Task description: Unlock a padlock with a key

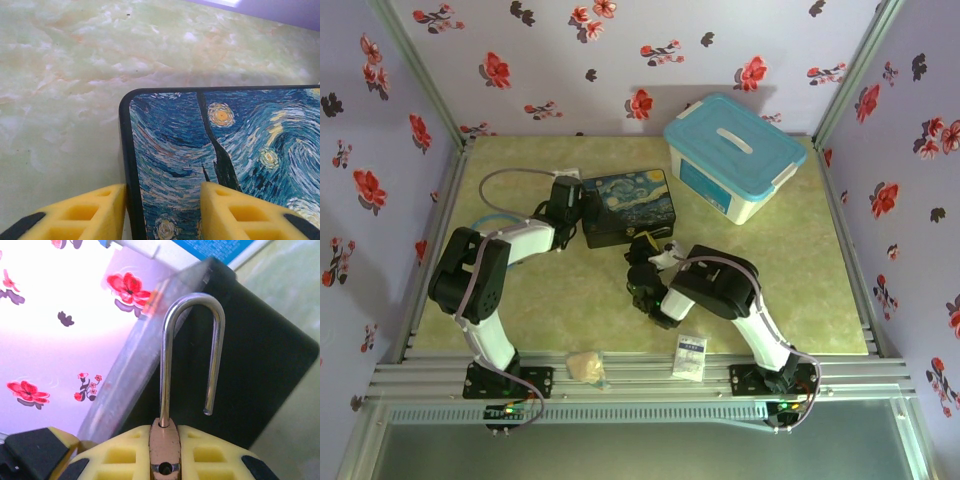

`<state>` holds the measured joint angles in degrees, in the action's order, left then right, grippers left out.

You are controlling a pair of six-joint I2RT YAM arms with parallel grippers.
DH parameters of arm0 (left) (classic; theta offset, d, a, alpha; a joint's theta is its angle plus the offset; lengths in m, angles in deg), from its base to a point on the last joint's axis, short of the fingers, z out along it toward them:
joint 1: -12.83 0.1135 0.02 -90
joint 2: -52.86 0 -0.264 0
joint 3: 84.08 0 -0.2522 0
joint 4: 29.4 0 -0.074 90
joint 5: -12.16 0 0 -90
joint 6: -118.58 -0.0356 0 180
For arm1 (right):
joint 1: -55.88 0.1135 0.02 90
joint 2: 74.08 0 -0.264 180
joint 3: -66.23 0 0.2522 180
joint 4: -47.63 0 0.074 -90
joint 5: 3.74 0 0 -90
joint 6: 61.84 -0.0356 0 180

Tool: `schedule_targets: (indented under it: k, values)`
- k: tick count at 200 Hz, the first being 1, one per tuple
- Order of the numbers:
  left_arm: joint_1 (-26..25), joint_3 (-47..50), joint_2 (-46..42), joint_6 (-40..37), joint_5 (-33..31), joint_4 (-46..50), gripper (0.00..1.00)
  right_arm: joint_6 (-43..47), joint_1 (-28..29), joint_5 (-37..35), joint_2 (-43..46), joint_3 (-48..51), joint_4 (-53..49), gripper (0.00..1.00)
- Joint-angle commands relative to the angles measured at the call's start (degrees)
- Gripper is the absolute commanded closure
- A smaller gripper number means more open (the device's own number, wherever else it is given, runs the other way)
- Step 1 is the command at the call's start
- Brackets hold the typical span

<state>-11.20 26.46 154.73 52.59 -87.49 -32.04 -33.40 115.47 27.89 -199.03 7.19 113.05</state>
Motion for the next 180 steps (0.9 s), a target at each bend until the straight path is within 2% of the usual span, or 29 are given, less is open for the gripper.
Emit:
schedule_targets:
  k: [1,18,26,42,59,88,112,133,162,180]
  values:
    - [1.43,2.98,2.97,-3.04,0.03,14.77,0.58,4.28,-0.93,0.41,3.19,1.18,0.28,1.0]
    - [2.04,2.5,2.91,-2.68,1.57,14.72,0.58,4.83,-1.46,2.95,4.91,3.82,0.28,1.0]
    - [2.41,2.28,2.86,-2.57,2.42,14.47,0.58,5.2,-2.43,6.34,5.99,5.24,0.21,1.0]
    - [3.31,1.21,2.73,-2.48,4.51,14.28,0.58,5.34,-5.33,16.7,8.91,8.64,-0.46,1.0]
    - [4.11,-1.01,3.01,-2.56,7.43,14.83,0.56,2.64,-9.42,29.21,14.25,12.66,-5.75,1.0]
    - [4.4,-3.39,4.27,-2.1,11.58,13.16,0.54,1.45,-19.05,55.62,24.37,15.91,-19.92,1.0]
    - [4.82,-6.4,6.66,-0.61,13.86,13.11,0.51,7.29,-22.82,69.99,32.53,13.67,-40.85,1.0]
    - [5.17,-9.06,8.3,0.69,15.45,12.98,0.48,12.04,-23.59,76.48,37.78,12.45,-54.05,1.0]
    - [6.01,-12.87,9.2,2.47,16.94,13.5,0.43,12.22,-24.36,82.82,39.6,13.2,-56.86,1.0]
    - [7.01,-13.51,8.27,3.64,16.94,13.88,0.38,12.59,-24.42,83.31,39.29,14.67,-55.96,1.0]
